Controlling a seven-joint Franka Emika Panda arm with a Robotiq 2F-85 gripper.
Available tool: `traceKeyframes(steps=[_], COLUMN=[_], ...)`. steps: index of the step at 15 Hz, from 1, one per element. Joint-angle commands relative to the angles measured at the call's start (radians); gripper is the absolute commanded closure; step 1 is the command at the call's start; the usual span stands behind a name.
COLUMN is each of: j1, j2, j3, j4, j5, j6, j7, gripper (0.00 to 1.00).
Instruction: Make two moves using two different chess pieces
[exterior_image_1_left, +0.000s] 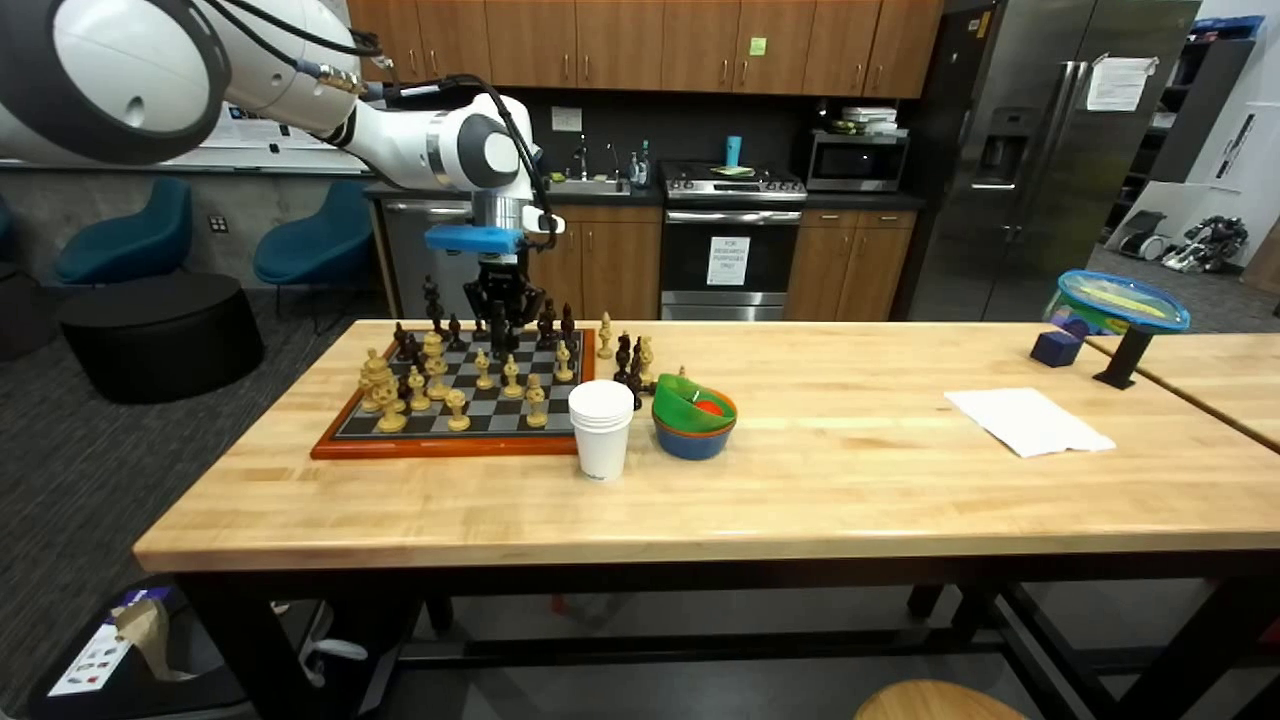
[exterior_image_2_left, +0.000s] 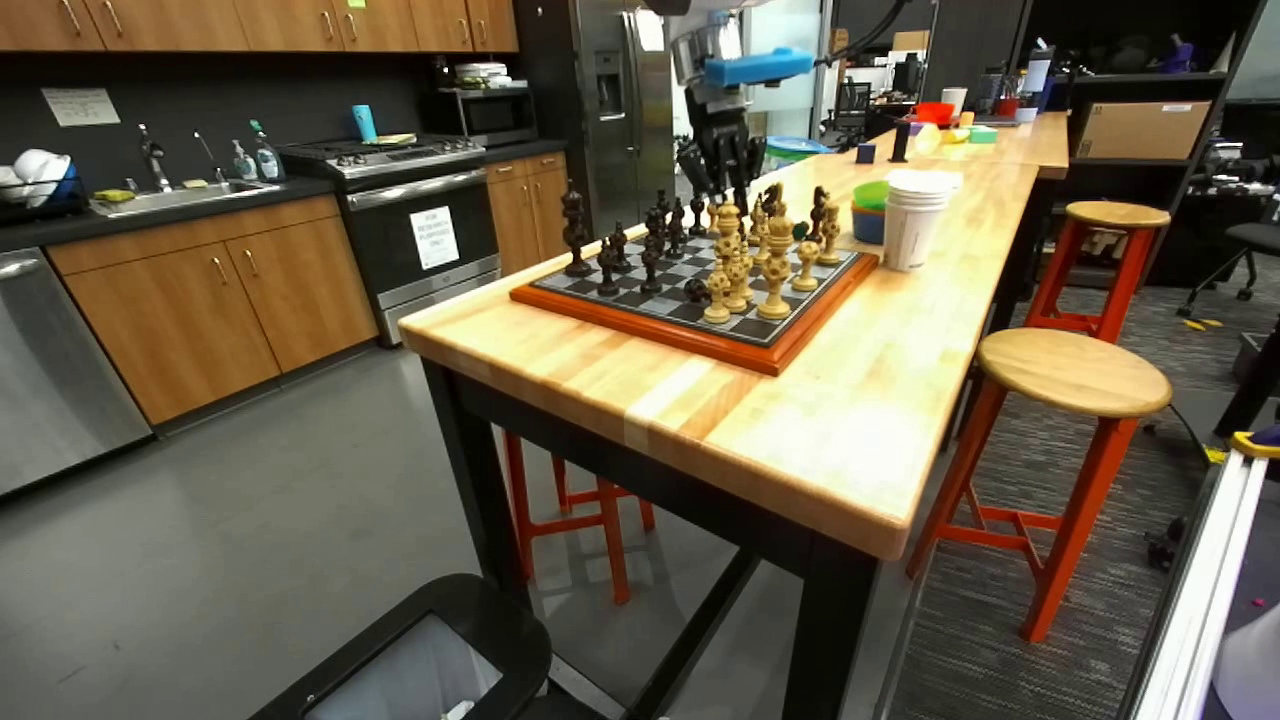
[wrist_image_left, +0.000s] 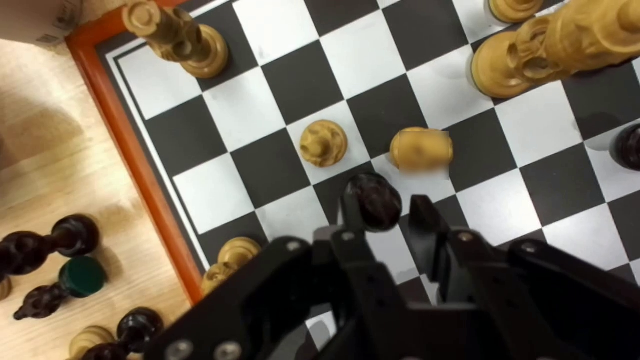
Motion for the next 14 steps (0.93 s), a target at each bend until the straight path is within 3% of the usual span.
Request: traceKeyframes(steps=[1, 5, 7, 9, 14], j1=[-0.002, 0.001, 0.004, 0.005, -0.006], j2=[-0.029, -0.034, -0.047, -0.077, -0.218], j3=[-0.001, -0.002, -0.002, 0.002, 0.036], j4=[-0.033, -0.028, -0.028, -0.034, -0.087], j5=[-0.008, -0.012, -0.017, -0.021, -0.005], j6=[0.015, 0.017, 0.022, 0.027, 0.048], j7=[-0.007, -0.005, -0.006, -0.026, -0.235], gripper=[0.38, 0.1, 0.01, 0.0, 0.0])
